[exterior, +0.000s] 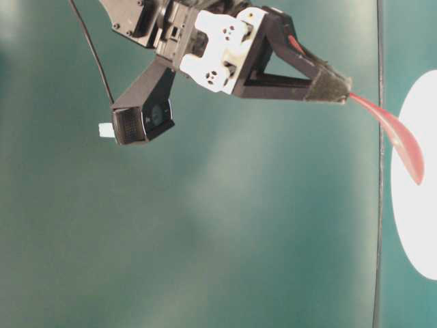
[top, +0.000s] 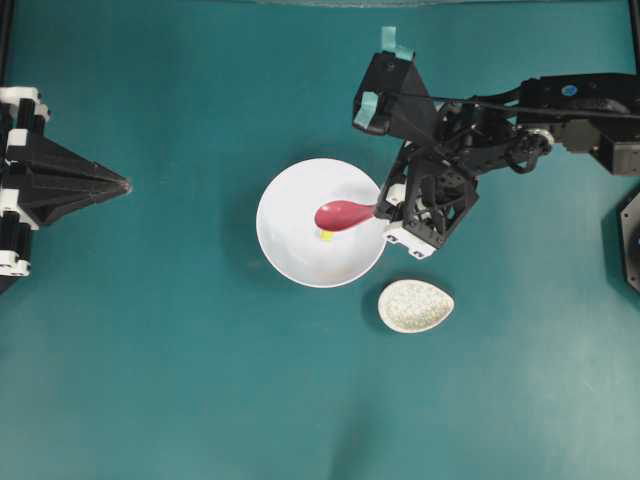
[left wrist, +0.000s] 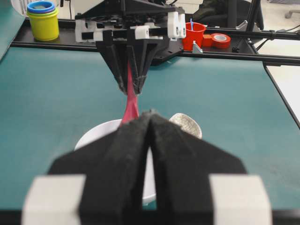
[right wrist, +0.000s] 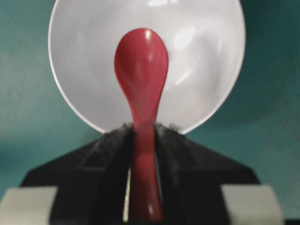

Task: Scoop the yellow hexagonal prism block from the bowl with a spoon using the right arm.

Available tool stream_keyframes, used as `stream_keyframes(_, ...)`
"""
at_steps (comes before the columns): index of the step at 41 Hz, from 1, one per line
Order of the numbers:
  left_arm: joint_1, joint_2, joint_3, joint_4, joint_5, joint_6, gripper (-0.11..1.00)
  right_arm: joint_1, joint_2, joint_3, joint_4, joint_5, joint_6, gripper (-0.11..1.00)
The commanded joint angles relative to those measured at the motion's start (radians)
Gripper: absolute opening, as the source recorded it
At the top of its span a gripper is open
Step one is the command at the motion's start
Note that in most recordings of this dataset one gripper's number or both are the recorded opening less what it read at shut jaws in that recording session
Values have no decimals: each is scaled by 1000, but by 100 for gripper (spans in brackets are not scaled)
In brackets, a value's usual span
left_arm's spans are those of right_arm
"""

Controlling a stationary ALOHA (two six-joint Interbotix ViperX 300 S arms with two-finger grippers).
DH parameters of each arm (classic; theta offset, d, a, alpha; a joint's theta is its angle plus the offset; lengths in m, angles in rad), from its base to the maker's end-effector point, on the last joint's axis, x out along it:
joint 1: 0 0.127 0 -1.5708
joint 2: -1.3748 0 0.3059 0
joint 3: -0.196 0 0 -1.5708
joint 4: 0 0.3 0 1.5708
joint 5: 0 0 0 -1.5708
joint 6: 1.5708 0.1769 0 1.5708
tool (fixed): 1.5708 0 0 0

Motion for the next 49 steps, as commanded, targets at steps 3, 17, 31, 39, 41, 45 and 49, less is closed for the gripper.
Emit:
stream_keyframes(3,-2,8,-6,3,-9,0,-1,2,26,-74,0,97,5,23)
stream_keyframes(17,0,8,-3,3,-9,0,-1,3,124,-201,-58,308,34,23)
stream_keyframes(31,0,8,-3,3,-9,2,-1,2,150,-221,-106,347,63,23)
stream_keyframes(39,0,8,-3,3,-11,3,-1,2,178,-221,-106,330,57,23)
stream_keyframes(41,0,8,-3,3,-12,3,-1,3,186,-221,-106,322,55,23)
stream_keyframes(45,0,8,-3,3,-12,2,-1,2,198,-221,-106,307,54,23)
stream_keyframes(49,0,8,-3,2,-12,2,-1,2,206,-221,-106,288,49,23)
